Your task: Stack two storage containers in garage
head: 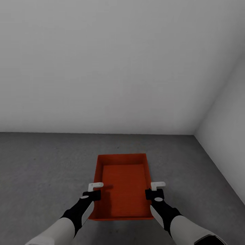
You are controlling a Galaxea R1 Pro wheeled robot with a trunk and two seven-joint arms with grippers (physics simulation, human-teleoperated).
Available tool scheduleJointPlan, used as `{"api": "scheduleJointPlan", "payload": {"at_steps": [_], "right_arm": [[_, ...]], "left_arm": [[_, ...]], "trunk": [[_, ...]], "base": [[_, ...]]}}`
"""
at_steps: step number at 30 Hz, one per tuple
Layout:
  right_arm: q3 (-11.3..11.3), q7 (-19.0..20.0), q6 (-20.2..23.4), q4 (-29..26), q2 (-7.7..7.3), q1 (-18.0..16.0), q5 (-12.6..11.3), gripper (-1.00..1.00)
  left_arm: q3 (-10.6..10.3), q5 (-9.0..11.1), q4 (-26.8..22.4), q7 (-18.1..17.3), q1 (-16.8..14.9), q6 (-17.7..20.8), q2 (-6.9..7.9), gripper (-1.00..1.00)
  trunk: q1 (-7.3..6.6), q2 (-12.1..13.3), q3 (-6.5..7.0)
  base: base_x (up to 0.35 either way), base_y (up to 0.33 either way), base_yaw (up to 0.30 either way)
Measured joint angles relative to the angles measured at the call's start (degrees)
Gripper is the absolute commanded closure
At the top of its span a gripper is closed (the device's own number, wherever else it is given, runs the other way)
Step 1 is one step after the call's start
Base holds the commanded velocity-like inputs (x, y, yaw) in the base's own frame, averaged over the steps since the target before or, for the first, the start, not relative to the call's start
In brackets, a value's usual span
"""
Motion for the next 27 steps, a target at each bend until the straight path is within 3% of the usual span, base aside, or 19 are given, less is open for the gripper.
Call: {"api": "scheduleJointPlan", "payload": {"at_steps": [27], "right_arm": [[0.0, -0.2, 0.1, -0.1, 0.09, 0.0, 0.1, 1.00]], "left_arm": [[0.0, 0.1, -0.1, 0.0, 0.0, 0.0, 0.06, 1.00]], "trunk": [[5.93, -10.8, -4.85]], "base": [[0.000, 0.000, 0.000]]}}
